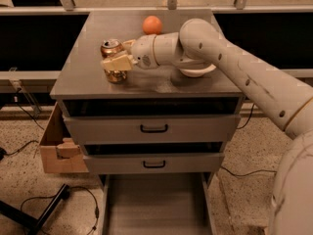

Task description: Place orange can into bottom drawer

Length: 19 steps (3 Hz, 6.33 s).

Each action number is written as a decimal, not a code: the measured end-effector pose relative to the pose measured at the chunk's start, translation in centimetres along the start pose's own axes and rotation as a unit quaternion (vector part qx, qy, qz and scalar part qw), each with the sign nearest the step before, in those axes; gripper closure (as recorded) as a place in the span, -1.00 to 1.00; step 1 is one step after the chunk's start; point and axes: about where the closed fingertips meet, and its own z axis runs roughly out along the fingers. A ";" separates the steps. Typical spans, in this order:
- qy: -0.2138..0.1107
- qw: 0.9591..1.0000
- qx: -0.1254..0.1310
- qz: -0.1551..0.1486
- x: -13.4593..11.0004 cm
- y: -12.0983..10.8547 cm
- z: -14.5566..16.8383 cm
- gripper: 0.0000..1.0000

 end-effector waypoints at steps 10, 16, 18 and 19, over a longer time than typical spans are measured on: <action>0.097 0.983 0.158 -0.012 17.3 17.6 -26.1 1.00; 0.053 0.984 0.133 0.103 45.3 21.0 -12.1 1.00; 0.049 0.991 0.093 0.086 54.6 17.7 -6.2 1.00; 0.063 0.994 0.067 0.051 58.7 16.4 -3.0 1.00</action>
Offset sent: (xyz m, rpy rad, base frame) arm -0.1798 -0.1387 0.1654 -0.1314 -0.2009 -0.1004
